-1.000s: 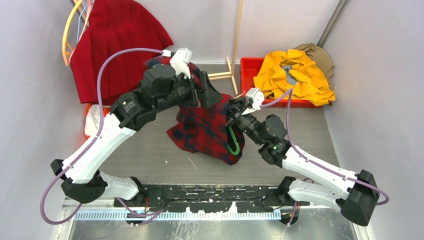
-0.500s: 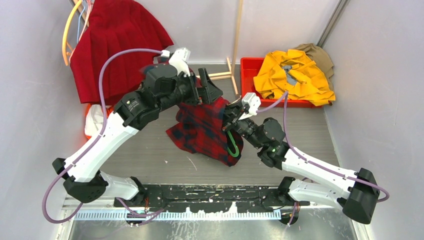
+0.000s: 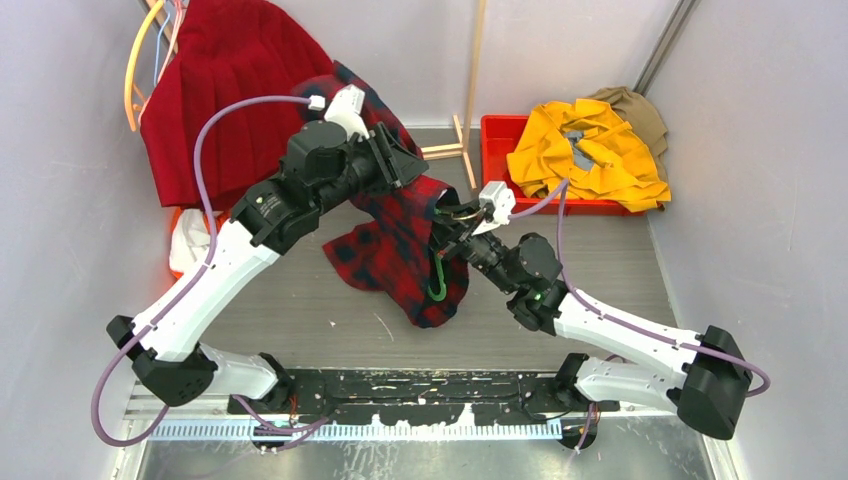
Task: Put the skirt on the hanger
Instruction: Adjust the skirt on the hanger.
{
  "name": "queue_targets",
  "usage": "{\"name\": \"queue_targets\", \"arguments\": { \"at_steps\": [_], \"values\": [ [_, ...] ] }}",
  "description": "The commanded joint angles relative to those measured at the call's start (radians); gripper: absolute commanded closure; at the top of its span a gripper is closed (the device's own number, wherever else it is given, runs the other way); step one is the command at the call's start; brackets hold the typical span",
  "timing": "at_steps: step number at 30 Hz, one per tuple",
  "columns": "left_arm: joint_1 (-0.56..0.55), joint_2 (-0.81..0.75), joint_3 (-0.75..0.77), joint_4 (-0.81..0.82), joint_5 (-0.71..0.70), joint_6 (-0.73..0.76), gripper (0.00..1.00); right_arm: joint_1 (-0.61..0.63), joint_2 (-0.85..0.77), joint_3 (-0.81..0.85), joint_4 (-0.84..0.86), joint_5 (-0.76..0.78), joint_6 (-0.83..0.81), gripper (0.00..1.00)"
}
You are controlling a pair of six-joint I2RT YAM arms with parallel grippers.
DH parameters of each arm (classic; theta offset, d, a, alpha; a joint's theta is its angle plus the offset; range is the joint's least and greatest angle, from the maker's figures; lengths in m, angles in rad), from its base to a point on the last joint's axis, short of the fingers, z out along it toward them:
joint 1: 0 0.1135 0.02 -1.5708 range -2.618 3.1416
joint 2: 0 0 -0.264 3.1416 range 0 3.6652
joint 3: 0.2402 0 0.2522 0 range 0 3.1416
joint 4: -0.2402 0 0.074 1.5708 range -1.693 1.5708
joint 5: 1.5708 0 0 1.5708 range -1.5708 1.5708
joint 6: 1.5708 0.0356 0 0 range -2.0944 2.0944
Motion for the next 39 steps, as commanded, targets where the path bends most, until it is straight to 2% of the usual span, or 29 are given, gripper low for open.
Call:
{"name": "queue_targets", "arguments": {
  "at_steps": [1,4,6,11,14,18,21,22,24,25,28,29,33,39],
  "values": [
    [-0.049,0.016,0.003,0.098,0.135,0.059,0.99,0.043,-0.001,0.078,0.122,-0.226,0.104,0.99],
    [-0.048,0.002,0.001,0.091,0.125,0.072,1.0,0.043,-0.014,0.086,0.056,-0.221,0.115,0.99],
    [-0.048,-0.008,-0.006,0.094,0.112,0.075,1.0,0.043,-0.024,0.099,-0.008,-0.221,0.116,0.95],
    [-0.048,-0.026,0.007,0.086,0.089,0.099,1.0,0.043,-0.073,0.115,-0.175,-0.167,0.121,0.64],
    [-0.048,-0.031,0.041,0.061,0.074,0.135,1.0,0.044,-0.12,0.139,-0.339,-0.099,0.103,0.59],
    [-0.048,-0.026,0.093,0.046,0.076,0.174,1.0,0.043,-0.179,0.179,-0.523,-0.068,0.093,0.55],
    [-0.048,-0.019,0.109,0.062,0.098,0.186,1.0,0.043,-0.206,0.19,-0.562,-0.05,0.085,0.55],
    [-0.048,-0.017,0.105,0.08,0.113,0.182,1.0,0.044,-0.209,0.184,-0.555,-0.045,0.078,0.58],
    [-0.048,-0.016,0.092,0.105,0.144,0.163,1.0,0.043,-0.201,0.162,-0.515,-0.027,0.066,0.69],
    [-0.048,-0.013,0.09,0.111,0.157,0.153,1.0,0.042,-0.192,0.149,-0.488,-0.021,0.061,0.71],
    [-0.047,-0.015,0.092,0.103,0.151,0.149,1.0,0.043,-0.168,0.145,-0.465,-0.024,0.074,0.53],
    [-0.048,-0.02,0.091,0.097,0.139,0.153,1.0,0.044,-0.163,0.151,-0.473,-0.042,0.078,0.5],
    [-0.047,-0.033,0.096,0.095,0.114,0.17,1.0,0.043,-0.161,0.166,-0.516,-0.077,0.09,0.49],
    [-0.047,-0.041,0.109,0.102,0.108,0.194,1.0,0.042,-0.144,0.181,-0.588,-0.032,0.084,0.47]
  ]
}}
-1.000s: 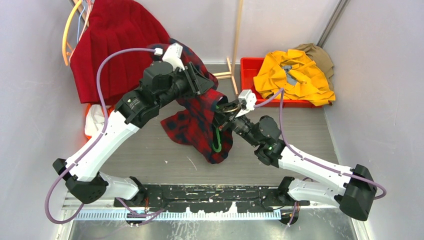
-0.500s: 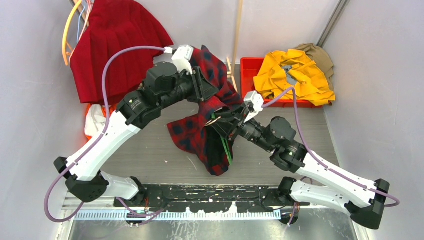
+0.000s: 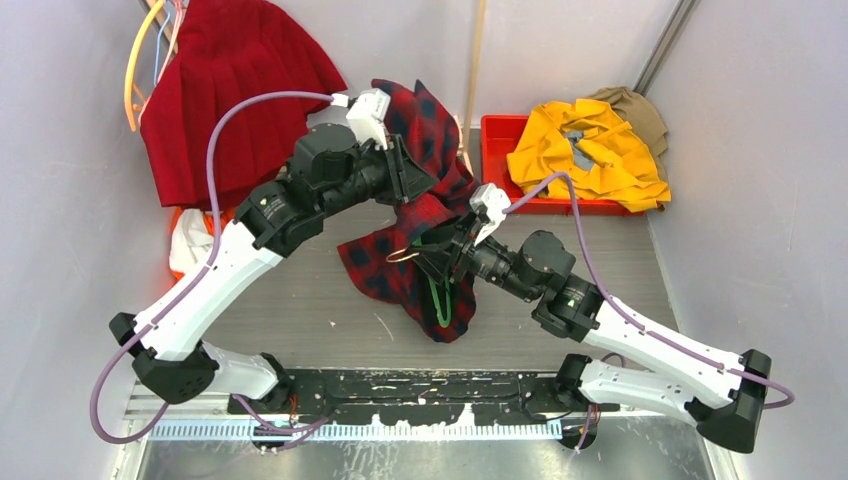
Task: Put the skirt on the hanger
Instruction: Adjust the skirt on the hanger.
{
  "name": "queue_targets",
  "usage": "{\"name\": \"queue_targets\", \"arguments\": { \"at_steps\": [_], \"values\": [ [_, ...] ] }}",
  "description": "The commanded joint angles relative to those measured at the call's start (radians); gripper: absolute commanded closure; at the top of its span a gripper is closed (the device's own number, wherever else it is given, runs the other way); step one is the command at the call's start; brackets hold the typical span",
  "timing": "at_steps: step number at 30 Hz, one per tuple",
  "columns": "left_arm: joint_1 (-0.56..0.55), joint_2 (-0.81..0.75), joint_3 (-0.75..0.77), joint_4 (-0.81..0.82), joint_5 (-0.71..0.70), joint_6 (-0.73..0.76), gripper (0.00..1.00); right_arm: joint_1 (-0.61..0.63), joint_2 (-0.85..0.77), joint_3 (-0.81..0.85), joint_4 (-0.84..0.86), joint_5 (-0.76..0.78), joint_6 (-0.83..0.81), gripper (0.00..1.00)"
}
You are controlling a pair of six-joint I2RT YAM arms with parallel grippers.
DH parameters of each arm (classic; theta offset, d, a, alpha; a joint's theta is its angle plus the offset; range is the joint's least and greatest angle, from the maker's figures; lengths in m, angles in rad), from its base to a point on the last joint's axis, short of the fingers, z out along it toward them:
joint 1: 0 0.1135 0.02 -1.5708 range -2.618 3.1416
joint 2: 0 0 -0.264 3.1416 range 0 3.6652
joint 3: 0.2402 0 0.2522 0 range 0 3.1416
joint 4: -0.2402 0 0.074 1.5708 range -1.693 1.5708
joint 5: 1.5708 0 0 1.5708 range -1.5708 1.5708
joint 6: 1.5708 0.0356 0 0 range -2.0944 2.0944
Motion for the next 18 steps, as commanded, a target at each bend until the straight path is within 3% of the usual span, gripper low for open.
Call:
{"name": "queue_targets", "arguments": {
  "at_steps": [1,5,7,9,11,18],
  "values": [
    [-0.004,-0.052,0.071,0.131,0.018,0.026,1.0,-0.003,0.011,0.036,-0.028,0.051,0.0,0.46],
    [-0.004,-0.061,0.062,0.153,0.028,0.028,1.0,-0.002,0.019,0.051,-0.042,0.098,-0.015,0.45],
    [-0.004,-0.06,0.056,0.166,0.045,0.018,1.0,-0.002,0.029,0.059,-0.039,0.118,-0.035,0.58],
    [-0.004,-0.055,0.054,0.172,0.071,0.009,1.0,-0.002,0.048,0.074,-0.039,0.13,-0.063,0.86],
    [-0.004,-0.047,0.052,0.173,0.087,0.001,1.0,-0.002,0.065,0.08,-0.019,0.105,-0.091,0.97],
    [-0.005,-0.007,0.057,0.133,0.122,-0.015,0.85,-0.002,0.106,0.131,-0.044,0.057,-0.177,0.99]
  ]
}}
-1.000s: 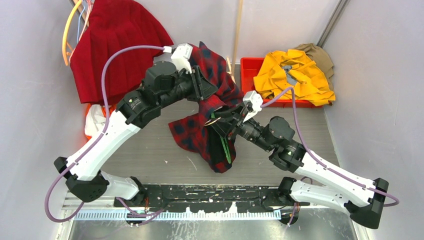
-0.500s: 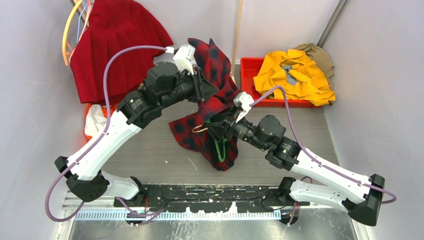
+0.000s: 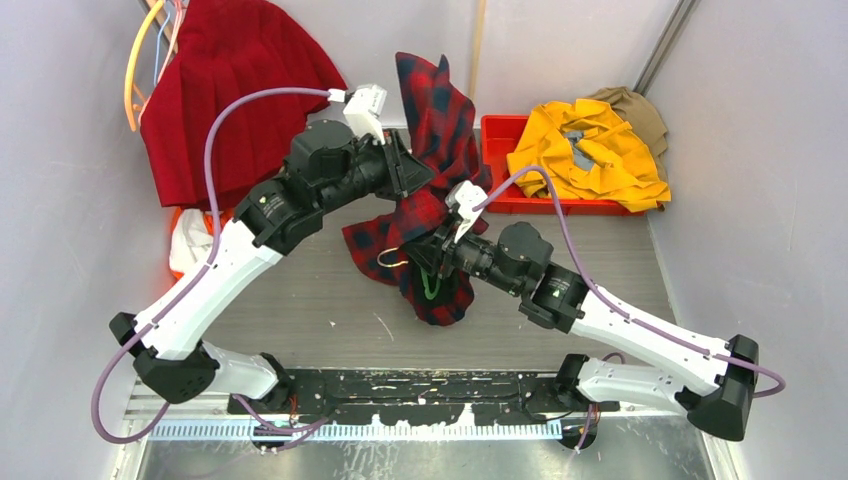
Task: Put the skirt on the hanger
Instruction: Adjust the skirt on the hanger.
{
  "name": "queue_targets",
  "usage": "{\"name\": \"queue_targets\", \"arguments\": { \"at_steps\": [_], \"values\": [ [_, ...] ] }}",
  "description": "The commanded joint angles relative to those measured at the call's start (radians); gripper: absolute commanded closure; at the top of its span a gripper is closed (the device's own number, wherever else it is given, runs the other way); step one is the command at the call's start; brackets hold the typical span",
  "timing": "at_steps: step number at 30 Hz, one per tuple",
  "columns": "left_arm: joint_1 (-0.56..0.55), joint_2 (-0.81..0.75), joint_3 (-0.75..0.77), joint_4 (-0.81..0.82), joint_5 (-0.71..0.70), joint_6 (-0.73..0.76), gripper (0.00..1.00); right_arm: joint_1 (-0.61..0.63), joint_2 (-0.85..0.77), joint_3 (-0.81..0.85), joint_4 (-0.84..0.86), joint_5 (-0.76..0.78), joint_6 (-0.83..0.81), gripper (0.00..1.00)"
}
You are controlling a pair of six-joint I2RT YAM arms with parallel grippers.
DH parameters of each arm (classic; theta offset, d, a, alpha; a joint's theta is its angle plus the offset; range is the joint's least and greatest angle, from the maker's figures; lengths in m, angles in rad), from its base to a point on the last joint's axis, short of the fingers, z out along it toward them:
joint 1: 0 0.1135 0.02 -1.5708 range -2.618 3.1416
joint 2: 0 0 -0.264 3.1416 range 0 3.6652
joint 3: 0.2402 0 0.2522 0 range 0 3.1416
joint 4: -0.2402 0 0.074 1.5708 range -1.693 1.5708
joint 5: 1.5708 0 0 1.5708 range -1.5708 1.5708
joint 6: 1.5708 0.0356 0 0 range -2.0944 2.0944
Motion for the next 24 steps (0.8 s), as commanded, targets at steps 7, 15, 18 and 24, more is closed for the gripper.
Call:
{"name": "queue_targets", "arguments": {
  "at_steps": [7,15,18,24],
  "values": [
    [-0.032,0.026,0.052,0.065,0.165,-0.03,0.73,-0.013,0.011,0.127,-0.006,0.029,-0.153,0.99],
    [-0.044,0.04,0.042,-0.005,0.2,0.005,0.55,-0.012,0.026,0.201,-0.055,0.01,-0.189,0.99],
    [-0.043,0.038,0.036,-0.059,0.169,0.034,0.53,-0.012,0.013,0.2,-0.054,0.017,-0.194,0.99],
    [-0.044,0.052,0.037,-0.13,0.144,0.063,0.58,-0.012,-0.014,0.169,-0.002,0.041,-0.192,0.99]
  ]
}}
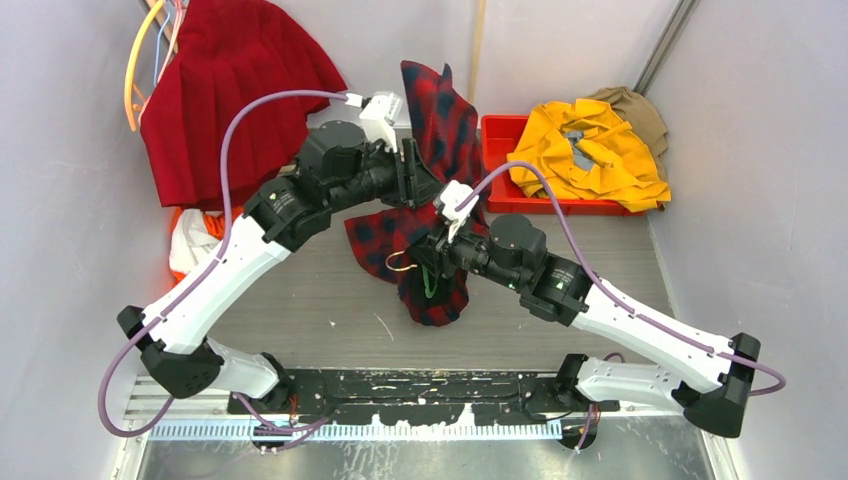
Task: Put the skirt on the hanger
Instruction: Adjust the skirt on the hanger.
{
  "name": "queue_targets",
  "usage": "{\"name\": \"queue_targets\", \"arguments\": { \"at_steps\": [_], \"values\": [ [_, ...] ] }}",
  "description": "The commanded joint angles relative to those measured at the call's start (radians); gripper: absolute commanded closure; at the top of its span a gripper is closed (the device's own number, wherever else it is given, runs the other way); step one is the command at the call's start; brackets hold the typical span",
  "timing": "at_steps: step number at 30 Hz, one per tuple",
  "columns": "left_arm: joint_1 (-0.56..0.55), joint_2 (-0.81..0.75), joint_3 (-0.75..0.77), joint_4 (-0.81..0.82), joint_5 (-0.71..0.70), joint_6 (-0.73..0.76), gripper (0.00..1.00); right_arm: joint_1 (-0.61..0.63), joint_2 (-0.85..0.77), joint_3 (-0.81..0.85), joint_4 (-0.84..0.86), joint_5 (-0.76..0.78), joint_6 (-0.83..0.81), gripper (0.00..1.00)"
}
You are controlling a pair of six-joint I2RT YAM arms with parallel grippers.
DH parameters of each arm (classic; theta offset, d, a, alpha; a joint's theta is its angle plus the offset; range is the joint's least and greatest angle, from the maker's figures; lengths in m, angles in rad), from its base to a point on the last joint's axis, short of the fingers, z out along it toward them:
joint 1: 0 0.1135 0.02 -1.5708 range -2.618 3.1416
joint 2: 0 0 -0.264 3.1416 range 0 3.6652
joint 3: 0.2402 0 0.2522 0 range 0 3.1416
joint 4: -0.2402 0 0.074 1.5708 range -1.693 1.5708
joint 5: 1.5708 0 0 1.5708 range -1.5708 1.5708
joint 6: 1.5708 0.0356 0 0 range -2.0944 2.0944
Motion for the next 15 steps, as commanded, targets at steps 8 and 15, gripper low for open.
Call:
{"name": "queue_targets", "arguments": {
  "at_steps": [8,15],
  "values": [
    [-0.043,0.046,0.025,-0.138,0.029,0.036,0.82,-0.009,-0.068,0.049,0.284,0.038,-0.045,0.99],
    [-0.042,0.02,0.016,-0.099,0.016,0.038,1.0,-0.009,-0.06,0.036,0.286,0.012,0.003,0.99]
  ]
}}
